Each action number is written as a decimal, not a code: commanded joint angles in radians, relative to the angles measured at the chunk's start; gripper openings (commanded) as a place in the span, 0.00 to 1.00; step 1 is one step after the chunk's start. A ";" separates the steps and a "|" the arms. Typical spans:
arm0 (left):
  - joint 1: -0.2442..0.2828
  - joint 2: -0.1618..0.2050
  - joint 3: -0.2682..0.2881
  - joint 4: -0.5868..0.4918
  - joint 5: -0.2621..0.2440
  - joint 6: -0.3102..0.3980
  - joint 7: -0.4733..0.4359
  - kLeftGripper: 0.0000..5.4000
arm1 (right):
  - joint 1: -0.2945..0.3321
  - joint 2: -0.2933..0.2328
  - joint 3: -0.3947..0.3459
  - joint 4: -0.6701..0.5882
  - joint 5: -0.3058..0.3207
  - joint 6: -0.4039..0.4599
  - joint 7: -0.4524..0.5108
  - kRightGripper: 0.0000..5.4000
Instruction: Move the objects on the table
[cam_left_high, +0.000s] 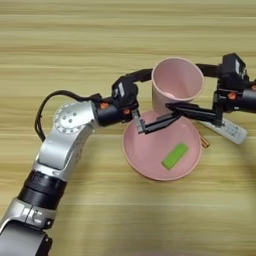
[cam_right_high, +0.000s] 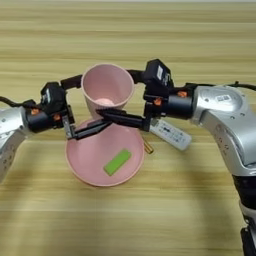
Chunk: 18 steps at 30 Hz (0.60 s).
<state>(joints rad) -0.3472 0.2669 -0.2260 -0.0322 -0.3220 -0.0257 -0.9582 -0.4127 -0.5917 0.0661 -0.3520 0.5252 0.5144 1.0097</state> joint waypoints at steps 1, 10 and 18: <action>0.010 0.011 -0.015 -0.015 0.000 0.009 -0.017 0.87 | 0.006 -0.005 0.011 -0.013 0.003 0.007 -0.007 0.82; 0.008 0.011 -0.020 -0.008 0.001 0.008 -0.017 0.77 | 0.006 -0.005 0.017 -0.008 0.003 0.002 -0.005 0.82; 0.008 0.008 -0.019 -0.001 0.002 0.004 -0.014 0.76 | 0.011 -0.006 0.020 -0.007 0.001 0.000 -0.004 0.81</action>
<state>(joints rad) -0.3375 0.2780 -0.2301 -0.0316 -0.3209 -0.0250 -0.9609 -0.4028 -0.5917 0.0798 -0.3531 0.5274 0.5145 1.0106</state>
